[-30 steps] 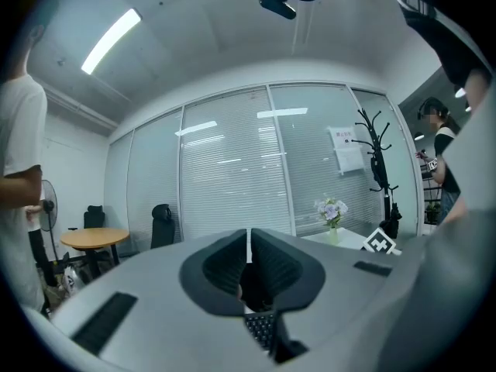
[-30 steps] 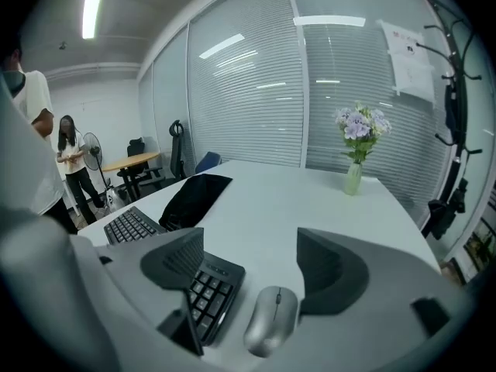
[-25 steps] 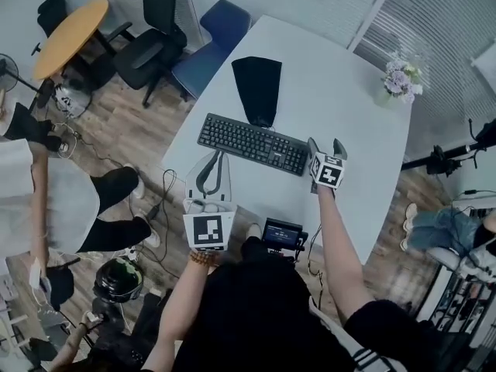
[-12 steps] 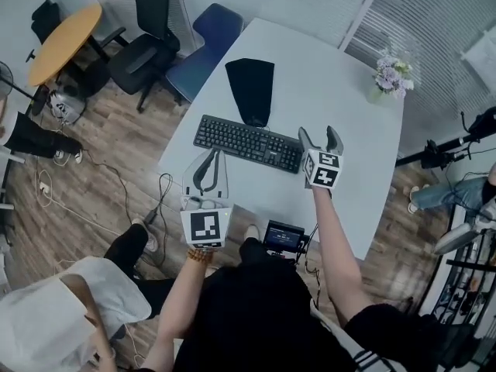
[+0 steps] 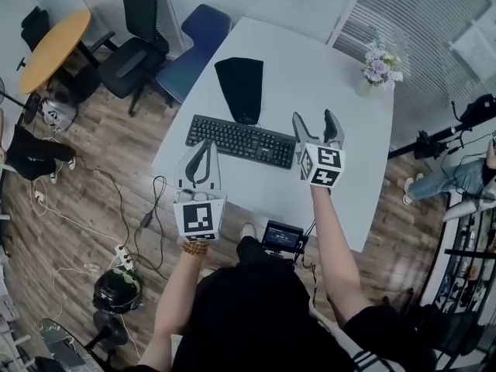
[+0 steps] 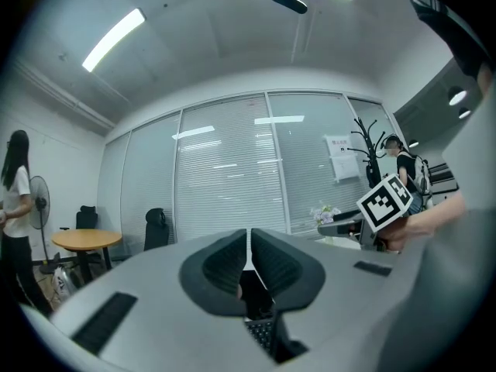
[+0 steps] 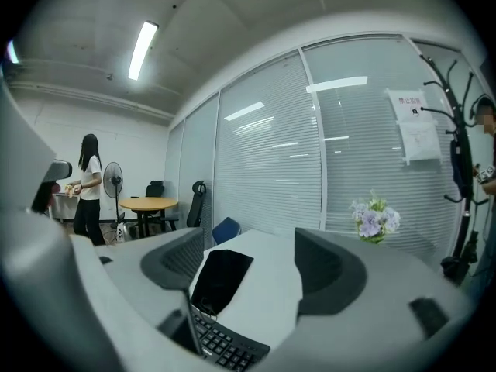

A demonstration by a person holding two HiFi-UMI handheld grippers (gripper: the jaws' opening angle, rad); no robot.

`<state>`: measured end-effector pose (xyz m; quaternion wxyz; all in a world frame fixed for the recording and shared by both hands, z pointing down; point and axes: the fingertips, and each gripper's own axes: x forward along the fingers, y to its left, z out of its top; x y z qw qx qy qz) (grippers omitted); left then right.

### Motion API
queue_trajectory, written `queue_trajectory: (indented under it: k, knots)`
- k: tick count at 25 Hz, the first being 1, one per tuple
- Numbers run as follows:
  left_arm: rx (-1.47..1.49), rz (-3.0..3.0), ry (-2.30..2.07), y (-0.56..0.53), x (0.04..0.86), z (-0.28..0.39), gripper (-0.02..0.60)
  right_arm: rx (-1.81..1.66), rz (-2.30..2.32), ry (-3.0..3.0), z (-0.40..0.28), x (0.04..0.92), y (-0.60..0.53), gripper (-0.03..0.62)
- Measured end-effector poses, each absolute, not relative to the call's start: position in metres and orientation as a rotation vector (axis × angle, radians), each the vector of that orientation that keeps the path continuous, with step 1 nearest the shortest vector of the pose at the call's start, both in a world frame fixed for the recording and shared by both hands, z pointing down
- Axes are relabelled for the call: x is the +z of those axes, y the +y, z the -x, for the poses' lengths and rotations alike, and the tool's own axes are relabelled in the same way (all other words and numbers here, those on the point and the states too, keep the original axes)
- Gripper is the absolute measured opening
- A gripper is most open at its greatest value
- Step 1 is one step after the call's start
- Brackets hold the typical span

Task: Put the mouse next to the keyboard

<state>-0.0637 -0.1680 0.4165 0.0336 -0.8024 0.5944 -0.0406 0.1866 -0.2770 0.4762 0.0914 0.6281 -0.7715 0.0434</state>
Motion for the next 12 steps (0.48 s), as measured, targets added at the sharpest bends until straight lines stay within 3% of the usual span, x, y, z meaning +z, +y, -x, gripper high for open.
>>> queue_trajectory:
  k: [12]
  knots:
    - [-0.099,2.47,1.771,-0.173,0.398,0.052,0.014,-0.121,-1.876,-2.385,-0.168,0.395,-0.247,0.368]
